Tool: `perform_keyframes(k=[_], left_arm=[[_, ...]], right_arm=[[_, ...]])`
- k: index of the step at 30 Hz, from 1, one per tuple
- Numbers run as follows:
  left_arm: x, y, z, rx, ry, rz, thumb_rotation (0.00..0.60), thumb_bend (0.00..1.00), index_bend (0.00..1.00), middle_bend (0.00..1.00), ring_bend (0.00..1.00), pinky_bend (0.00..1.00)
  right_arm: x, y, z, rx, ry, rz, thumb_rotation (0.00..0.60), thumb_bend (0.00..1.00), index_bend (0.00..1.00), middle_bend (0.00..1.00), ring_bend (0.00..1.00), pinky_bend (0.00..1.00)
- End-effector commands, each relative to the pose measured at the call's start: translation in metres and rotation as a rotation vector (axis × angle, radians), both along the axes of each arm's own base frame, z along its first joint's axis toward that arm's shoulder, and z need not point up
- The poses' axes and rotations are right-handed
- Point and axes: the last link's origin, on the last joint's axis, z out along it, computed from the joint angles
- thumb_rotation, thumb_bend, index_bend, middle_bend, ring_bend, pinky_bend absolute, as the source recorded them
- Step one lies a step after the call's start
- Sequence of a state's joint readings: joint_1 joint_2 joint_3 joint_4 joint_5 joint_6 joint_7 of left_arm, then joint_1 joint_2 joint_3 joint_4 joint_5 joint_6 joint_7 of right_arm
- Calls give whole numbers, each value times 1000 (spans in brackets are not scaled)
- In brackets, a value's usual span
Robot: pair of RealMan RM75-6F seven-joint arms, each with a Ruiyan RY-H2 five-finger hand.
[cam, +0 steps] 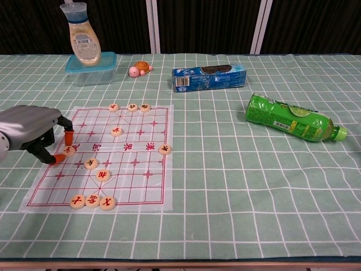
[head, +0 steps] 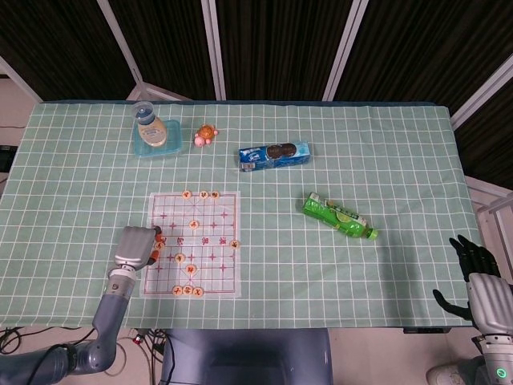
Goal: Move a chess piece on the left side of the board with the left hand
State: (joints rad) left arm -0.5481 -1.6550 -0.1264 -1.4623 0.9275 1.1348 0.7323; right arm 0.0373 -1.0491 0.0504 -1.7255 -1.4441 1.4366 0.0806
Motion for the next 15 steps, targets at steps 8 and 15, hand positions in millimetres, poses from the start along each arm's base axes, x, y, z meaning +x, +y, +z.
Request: perform_keyframes(k=[8, 15], left_arm=[[-2, 1, 1, 1, 23, 9, 600, 191, 274, 1000, 916, 950], [4, 1, 10, 45, -24, -12, 600, 177, 219, 981, 897, 945]], right_arm=[[0, 0, 0, -4, 3, 3, 600, 303, 0, 0, 0, 0], [1, 0, 0, -5, 4, 5, 600, 303, 0, 0, 0, 0]])
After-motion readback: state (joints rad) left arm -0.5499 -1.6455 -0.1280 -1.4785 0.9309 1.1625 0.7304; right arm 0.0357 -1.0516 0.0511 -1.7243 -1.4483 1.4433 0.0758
